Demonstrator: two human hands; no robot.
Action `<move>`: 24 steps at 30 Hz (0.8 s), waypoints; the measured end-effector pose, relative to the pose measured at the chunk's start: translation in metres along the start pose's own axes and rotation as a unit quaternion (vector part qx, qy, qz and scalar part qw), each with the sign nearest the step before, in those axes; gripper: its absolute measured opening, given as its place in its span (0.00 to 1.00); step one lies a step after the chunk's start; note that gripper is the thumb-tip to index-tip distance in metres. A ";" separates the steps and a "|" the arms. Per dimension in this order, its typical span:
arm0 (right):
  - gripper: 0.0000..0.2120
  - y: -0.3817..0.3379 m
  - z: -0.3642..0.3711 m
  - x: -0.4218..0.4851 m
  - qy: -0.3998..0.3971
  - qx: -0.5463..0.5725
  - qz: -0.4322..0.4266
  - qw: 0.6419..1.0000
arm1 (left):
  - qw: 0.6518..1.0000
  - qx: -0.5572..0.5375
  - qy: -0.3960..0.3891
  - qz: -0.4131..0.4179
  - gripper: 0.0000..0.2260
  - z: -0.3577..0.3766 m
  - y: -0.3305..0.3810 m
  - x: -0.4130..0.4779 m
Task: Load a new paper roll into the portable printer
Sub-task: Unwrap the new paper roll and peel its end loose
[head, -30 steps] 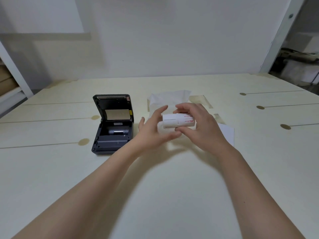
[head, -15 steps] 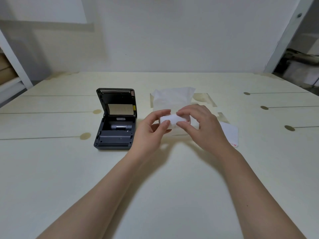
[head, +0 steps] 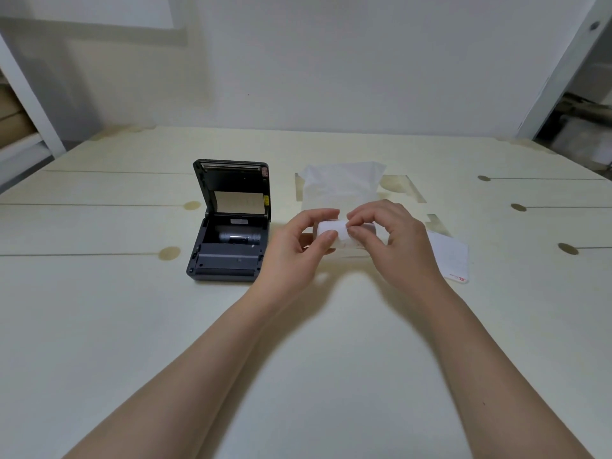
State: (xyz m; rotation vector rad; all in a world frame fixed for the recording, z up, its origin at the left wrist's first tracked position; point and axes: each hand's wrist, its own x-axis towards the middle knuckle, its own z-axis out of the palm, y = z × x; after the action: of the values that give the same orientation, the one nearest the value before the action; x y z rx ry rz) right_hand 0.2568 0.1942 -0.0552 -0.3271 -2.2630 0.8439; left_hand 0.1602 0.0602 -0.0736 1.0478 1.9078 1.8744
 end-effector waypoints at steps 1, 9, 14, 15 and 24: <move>0.04 0.000 0.001 0.000 0.002 -0.008 -0.008 1.000 | 1.000 0.002 0.001 -0.003 0.12 0.001 0.000 0.000; 0.04 -0.002 0.005 -0.002 0.001 -0.033 -0.086 0.996 | 0.997 -0.052 0.035 -0.054 0.12 -0.003 0.000 0.004; 0.05 0.003 0.001 -0.001 -0.034 -0.028 -0.086 0.995 | 0.988 -0.120 0.032 -0.094 0.11 -0.003 0.001 0.004; 0.05 0.004 0.001 -0.001 -0.037 -0.028 -0.085 0.995 | 0.986 -0.130 0.033 -0.100 0.10 -0.003 0.002 0.003; 0.05 0.004 -0.001 -0.003 -0.074 0.019 -0.066 0.995 | 0.981 -0.142 0.054 -0.123 0.11 -0.006 0.007 0.002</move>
State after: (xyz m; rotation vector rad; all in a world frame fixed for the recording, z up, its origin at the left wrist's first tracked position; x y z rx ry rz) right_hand 0.2598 0.1962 -0.0590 -0.0990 -2.3720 0.8666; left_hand 0.1573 0.0560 -0.0658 0.6044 1.6675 2.0138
